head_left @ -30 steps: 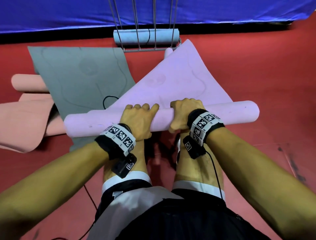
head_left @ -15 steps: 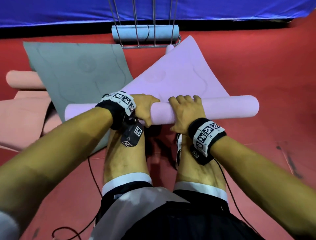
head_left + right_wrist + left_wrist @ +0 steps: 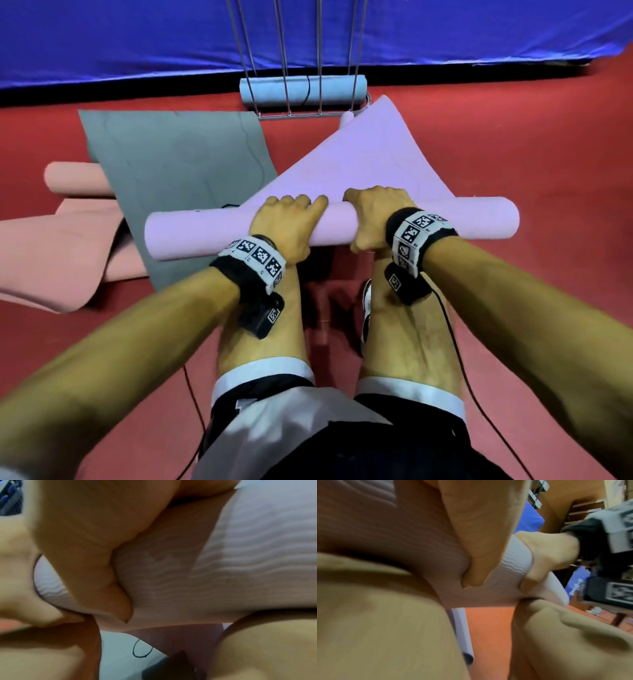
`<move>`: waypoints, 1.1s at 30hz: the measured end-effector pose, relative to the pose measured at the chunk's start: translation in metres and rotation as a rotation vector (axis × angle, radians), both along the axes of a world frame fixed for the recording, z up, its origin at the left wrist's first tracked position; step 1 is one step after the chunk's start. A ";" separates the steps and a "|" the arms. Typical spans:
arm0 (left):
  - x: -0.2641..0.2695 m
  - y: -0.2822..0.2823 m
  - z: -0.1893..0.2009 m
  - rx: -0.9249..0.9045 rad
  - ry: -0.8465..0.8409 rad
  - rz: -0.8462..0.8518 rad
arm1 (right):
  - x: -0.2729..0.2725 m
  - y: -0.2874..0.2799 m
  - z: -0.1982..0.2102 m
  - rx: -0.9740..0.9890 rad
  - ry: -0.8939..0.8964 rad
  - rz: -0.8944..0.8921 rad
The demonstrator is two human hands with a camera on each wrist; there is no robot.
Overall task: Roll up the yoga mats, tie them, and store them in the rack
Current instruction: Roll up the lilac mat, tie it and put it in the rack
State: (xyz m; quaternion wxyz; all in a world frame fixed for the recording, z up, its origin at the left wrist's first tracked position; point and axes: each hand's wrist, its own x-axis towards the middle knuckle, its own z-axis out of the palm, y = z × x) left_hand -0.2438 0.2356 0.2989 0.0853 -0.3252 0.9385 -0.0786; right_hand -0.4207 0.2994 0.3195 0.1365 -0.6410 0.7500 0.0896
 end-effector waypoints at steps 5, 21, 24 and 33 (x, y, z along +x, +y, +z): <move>-0.011 -0.032 0.087 -0.042 0.134 0.026 | -0.018 -0.010 0.067 -0.345 0.048 0.016; 0.017 0.033 0.057 0.587 -0.107 0.032 | 0.027 0.092 0.038 0.028 0.064 0.030; 0.019 0.027 0.046 0.696 -0.120 0.022 | 0.031 0.092 0.031 0.100 0.013 0.018; 0.012 0.013 0.009 0.976 -0.070 0.030 | 0.027 0.079 0.014 0.236 -0.088 -0.039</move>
